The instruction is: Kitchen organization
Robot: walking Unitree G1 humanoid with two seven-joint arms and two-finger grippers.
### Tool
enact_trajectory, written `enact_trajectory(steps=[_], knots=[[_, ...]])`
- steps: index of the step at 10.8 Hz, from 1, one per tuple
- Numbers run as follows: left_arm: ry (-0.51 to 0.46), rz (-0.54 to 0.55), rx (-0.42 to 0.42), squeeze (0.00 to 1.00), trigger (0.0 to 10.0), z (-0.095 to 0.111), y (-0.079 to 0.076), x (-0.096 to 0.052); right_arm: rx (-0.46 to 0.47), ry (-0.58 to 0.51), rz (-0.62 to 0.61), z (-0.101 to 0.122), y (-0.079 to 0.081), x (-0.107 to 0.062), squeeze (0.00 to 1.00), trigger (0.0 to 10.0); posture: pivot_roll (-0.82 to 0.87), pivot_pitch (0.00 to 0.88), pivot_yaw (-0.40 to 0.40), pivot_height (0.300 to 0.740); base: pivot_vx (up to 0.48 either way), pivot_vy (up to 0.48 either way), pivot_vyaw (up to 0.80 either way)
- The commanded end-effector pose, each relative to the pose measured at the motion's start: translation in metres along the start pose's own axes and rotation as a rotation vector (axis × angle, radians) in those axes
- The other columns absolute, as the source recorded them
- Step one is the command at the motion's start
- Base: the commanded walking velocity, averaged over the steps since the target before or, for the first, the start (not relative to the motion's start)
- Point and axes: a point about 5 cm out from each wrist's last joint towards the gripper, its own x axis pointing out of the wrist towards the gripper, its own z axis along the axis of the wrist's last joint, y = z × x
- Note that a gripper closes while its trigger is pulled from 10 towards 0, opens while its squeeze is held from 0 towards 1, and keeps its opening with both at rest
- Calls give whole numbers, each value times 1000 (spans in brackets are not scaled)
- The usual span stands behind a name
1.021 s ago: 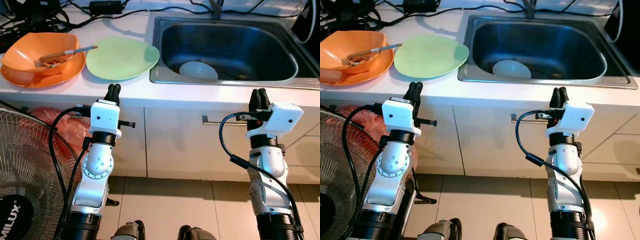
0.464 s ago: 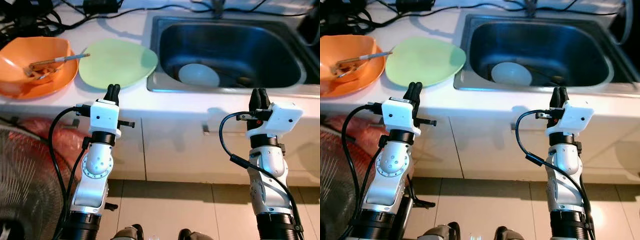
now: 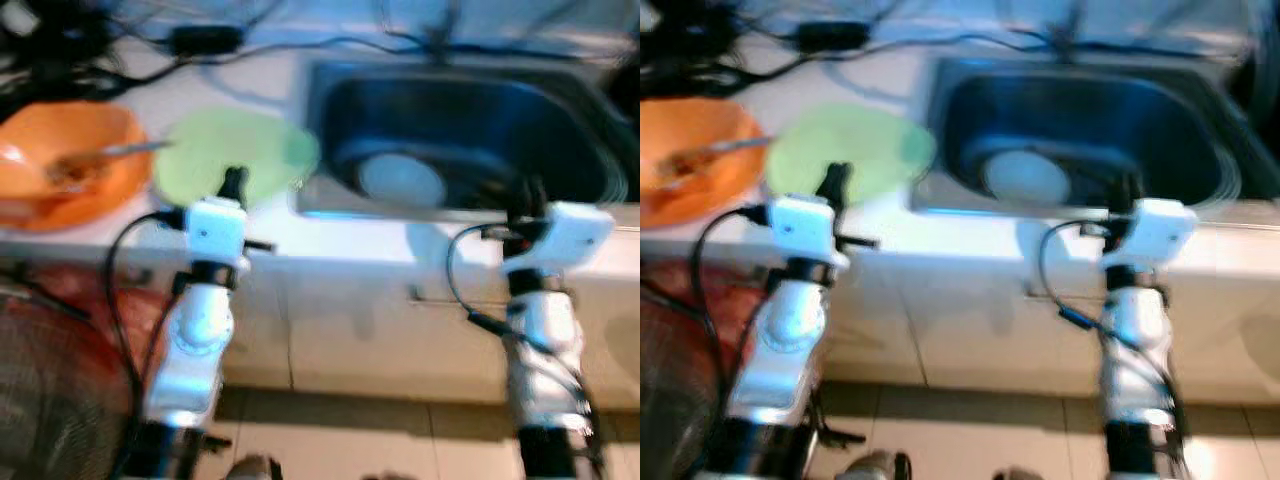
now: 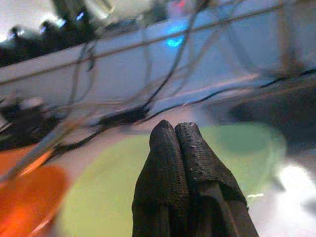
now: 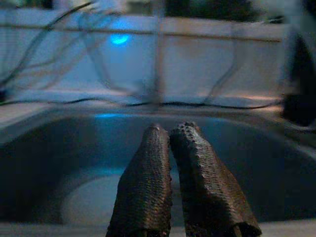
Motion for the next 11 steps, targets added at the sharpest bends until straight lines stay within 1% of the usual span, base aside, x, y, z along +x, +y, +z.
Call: enact_trajectory(steps=[1, 5, 6, 9, 11], knots=[[-11, -12, -11, 0, 10000, 2, -4, -1, -18, 9, -22, -1, -9, -3, 0, 10000, 46, 154, -11, 740, 0, 0, 0], [-26, -40, -17, 0, 10000, 7, -9, -1, -18, 11, -20, -2, -9, -2, 0, 10000, 50, 158, -15, 740, 0, 0, 0], [-14, -35, -26, 1000, 10000, 5, -9, -1, -17, 12, -18, -2, -9, -2, 0, 10000, 50, 158, -14, 740, 0, 0, 0], [11, -38, -34, 1000, 10000, 1, -10, -3, -19, 15, -21, -2, -10, -3, 0, 10000, 48, 162, -14, 740, 0, 0, 0], [28, -34, -83, 1000, 10000, 0, -11, -2, -18, 20, -18, -3, -9, -3, 0, 10000, 49, 163, -14, 740, 0, 0, 0]])
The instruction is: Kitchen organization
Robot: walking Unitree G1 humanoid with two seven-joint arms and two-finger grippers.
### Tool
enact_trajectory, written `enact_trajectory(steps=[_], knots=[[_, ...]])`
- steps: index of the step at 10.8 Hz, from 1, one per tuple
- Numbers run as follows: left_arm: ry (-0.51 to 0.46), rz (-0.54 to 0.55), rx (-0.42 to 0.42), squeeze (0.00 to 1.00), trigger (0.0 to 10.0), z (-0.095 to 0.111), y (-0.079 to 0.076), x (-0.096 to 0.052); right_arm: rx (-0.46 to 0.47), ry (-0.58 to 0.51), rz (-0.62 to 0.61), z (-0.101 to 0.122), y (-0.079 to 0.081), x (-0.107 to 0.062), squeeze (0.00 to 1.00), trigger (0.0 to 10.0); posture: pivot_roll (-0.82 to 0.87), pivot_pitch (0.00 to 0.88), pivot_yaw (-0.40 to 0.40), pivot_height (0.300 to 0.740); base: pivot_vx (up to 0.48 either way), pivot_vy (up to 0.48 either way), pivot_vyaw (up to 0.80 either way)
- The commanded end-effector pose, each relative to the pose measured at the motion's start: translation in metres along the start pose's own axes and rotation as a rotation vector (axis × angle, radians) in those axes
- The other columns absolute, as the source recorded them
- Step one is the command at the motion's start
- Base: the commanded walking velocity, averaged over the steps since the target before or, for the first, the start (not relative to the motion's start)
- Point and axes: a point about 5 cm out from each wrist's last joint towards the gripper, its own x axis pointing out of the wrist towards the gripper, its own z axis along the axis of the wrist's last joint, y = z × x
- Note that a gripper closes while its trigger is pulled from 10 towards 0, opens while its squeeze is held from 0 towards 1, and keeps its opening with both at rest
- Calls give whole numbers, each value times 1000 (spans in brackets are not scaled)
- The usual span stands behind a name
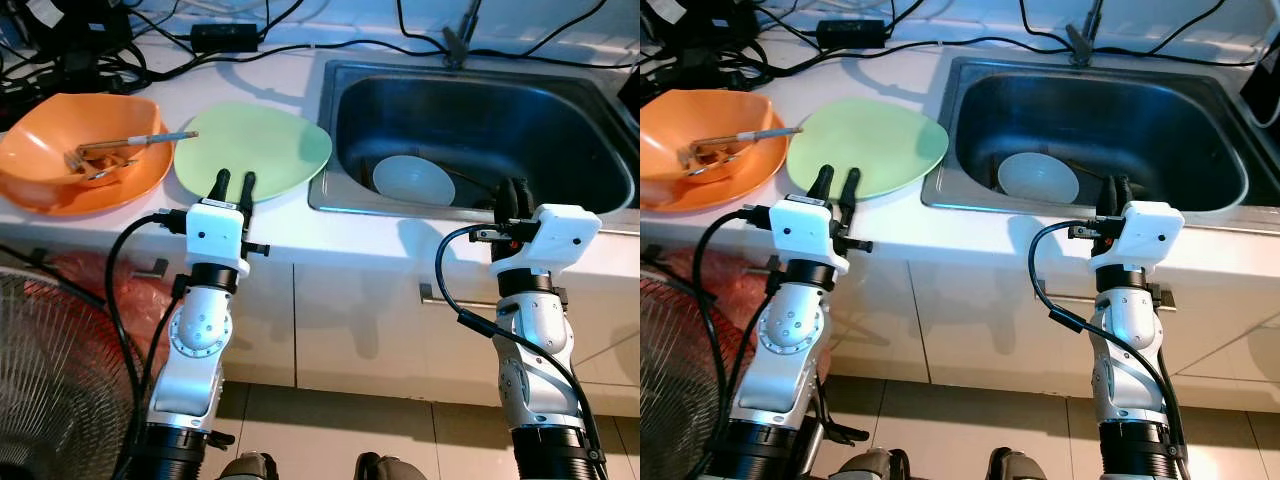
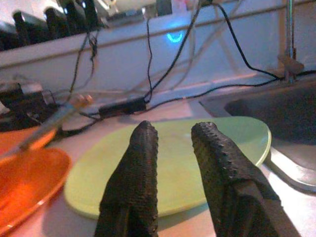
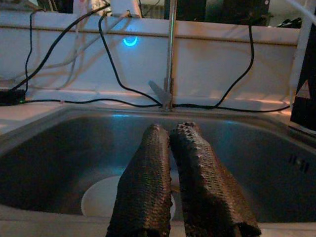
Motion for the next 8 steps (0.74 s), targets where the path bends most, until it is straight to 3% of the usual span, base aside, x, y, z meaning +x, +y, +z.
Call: enact_trajectory(steps=[1, 5, 6, 7, 8], knots=[[4, -6, -14, 1000, 10000, 1, 0, -1, -3, 16, -3, -3, -2, -3, 0, 10000, 49, 163, -13, 740, 0, 0, 0], [-32, -23, -40, 1000, 10000, 13, -2, 7, -3, 20, 1, -4, -2, -2, 0, 10000, 52, 162, -16, 740, 0, 0, 0], [-48, -43, -65, 0, 10000, 19, -4, 9, -3, 20, 3, -4, -2, -2, 0, 10000, 51, 162, -17, 740, 0, 0, 0], [-55, -46, -141, 0, 10000, 24, -6, 10, -3, 20, 3, -4, -2, -2, 0, 10000, 51, 162, -16, 740, 0, 0, 0], [-44, 9, -346, 0, 10000, 30, 0, 10, -3, 21, 6, -4, -1, -2, 0, 10000, 53, 164, -15, 740, 0, 0, 0]])
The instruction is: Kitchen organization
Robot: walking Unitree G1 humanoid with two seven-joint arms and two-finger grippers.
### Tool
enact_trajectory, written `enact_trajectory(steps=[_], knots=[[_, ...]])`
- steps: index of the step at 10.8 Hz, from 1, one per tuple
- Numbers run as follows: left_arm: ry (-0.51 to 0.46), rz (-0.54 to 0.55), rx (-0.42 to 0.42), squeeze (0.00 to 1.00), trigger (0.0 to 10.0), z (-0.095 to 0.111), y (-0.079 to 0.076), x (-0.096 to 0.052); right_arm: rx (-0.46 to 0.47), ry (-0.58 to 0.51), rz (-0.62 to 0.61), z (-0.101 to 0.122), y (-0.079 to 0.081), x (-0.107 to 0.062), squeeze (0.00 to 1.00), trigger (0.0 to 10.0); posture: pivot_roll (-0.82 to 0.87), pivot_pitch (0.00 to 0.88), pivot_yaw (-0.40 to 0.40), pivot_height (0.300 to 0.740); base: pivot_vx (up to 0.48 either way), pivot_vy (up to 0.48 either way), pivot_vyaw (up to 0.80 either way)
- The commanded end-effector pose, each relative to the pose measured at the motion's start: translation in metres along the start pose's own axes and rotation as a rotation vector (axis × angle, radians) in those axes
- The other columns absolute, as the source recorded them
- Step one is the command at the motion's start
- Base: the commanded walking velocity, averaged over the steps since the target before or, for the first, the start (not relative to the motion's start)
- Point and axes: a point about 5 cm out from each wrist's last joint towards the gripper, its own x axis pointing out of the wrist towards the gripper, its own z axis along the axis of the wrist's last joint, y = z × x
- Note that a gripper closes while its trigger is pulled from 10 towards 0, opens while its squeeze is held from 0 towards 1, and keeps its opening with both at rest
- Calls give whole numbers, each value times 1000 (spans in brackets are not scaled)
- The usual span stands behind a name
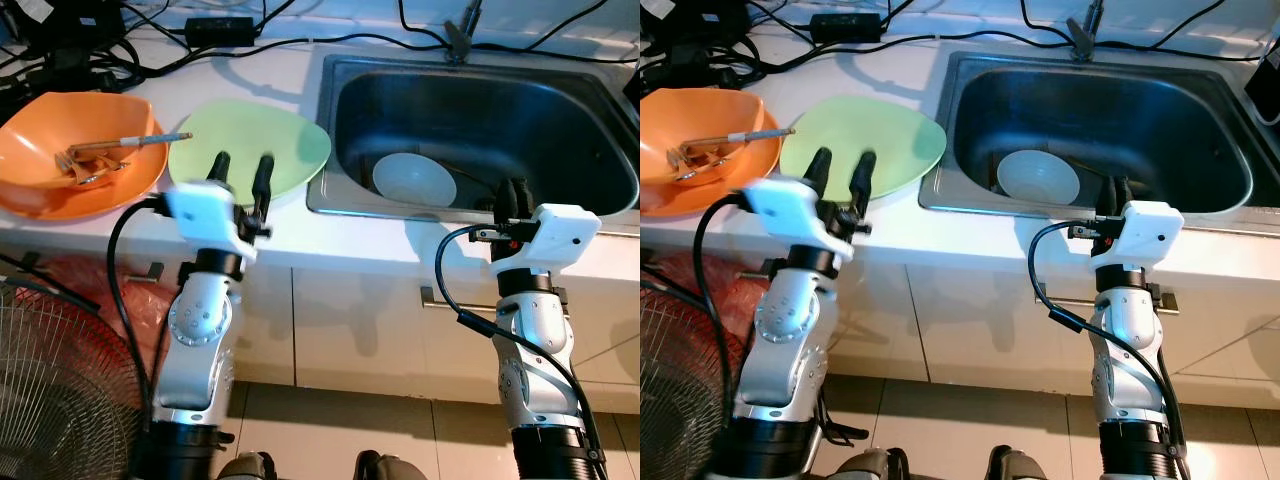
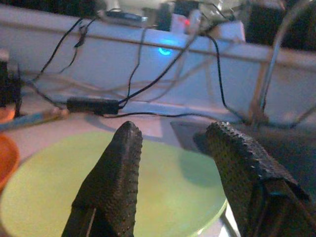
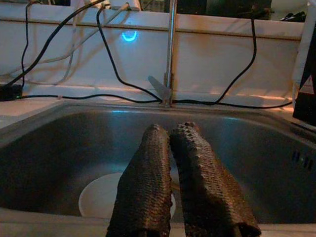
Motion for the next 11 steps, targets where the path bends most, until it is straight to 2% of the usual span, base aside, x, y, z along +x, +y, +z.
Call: enact_trajectory(steps=[1, 3, 5, 6, 9, 11], knots=[[4, 48, -65, 0, 10000, 3, 9, 0, -3, 22, 2, -4, -2, -2, 0, 10000, 54, 162, -16, 740, 0, 0, 0], [43, 140, -169, 0, 10000, -1, 28, -7, -2, 26, 7, -5, -2, -2, 0, 10000, 54, 160, -14, 740, 0, 0, 0], [77, 216, -236, 0, 10000, -6, 44, -23, -1, 29, 12, -6, -1, -2, 0, 10000, 59, 156, -17, 740, 0, 0, 0], [79, 220, -244, 0, 10000, -5, 48, -28, -1, 30, 15, -6, -1, -2, 0, 10000, 59, 156, -17, 740, 0, 0, 0], [90, 250, -284, 0, 10000, -6, 52, -35, 2, 31, 20, -6, 0, -1, 0, 10000, 63, 156, -20, 740, 0, 0, 0], [94, 221, -485, 0, 10000, 2, 42, -20, 2, 30, 28, -6, 1, 1, 0, 10000, 61, 156, -24, 740, 0, 0, 0]])
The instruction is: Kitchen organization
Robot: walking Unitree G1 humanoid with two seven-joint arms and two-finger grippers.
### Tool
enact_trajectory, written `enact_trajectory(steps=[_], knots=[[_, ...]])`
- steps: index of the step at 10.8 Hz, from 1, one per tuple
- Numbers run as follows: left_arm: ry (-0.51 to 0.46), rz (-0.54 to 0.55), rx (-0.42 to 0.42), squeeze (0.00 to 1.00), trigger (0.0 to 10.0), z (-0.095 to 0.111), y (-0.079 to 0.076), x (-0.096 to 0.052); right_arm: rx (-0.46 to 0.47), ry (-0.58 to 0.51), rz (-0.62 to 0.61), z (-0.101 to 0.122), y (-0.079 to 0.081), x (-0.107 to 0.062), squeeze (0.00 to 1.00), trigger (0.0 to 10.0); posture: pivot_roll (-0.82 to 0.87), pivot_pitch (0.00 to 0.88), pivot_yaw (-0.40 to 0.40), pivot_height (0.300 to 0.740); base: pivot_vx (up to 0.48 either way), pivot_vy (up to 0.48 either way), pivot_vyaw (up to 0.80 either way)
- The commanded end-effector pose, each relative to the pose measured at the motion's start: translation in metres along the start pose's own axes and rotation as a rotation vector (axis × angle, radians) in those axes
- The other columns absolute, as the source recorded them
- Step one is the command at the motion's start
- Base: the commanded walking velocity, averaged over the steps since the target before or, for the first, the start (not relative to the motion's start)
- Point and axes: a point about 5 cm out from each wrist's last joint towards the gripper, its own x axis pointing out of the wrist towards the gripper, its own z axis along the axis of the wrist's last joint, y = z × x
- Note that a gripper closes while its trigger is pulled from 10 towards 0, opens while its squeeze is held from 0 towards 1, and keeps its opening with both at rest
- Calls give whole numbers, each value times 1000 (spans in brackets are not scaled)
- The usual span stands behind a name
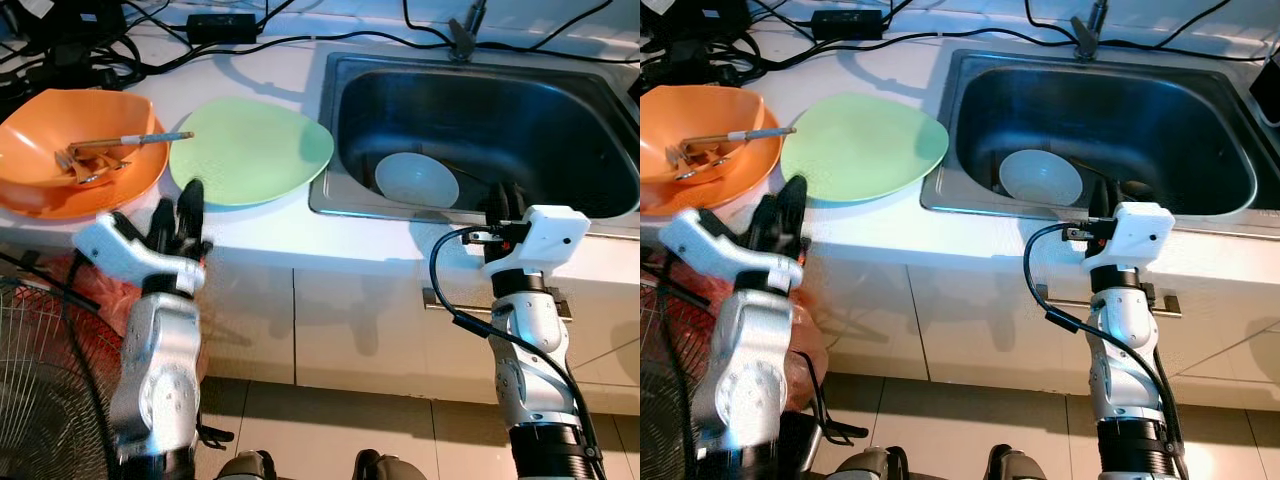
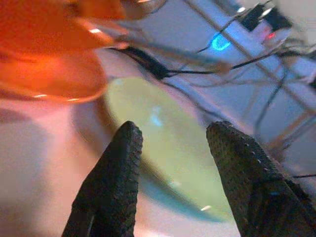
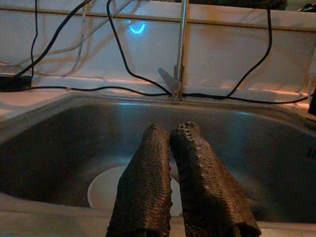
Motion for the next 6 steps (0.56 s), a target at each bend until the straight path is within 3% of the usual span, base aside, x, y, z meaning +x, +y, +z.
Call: enact_trajectory(steps=[1, 3, 6], knots=[[-5, -23, -35, 0, 10000, 6, -9, 2, -1, 9, -1, -1, -2, 0, 0, 10000, 61, 156, -24, 740, 0, 0, 0], [-21, -53, -108, 0, 10000, 14, -19, 7, -2, 9, -1, -1, -2, 0, 0, 10000, 60, 162, -23, 740, 0, 0, 0], [-56, 9, -186, 0, 10000, 26, -14, 9, -5, 12, -1, -1, -4, 0, 0, 10000, 62, 164, -23, 740, 0, 0, 0]])
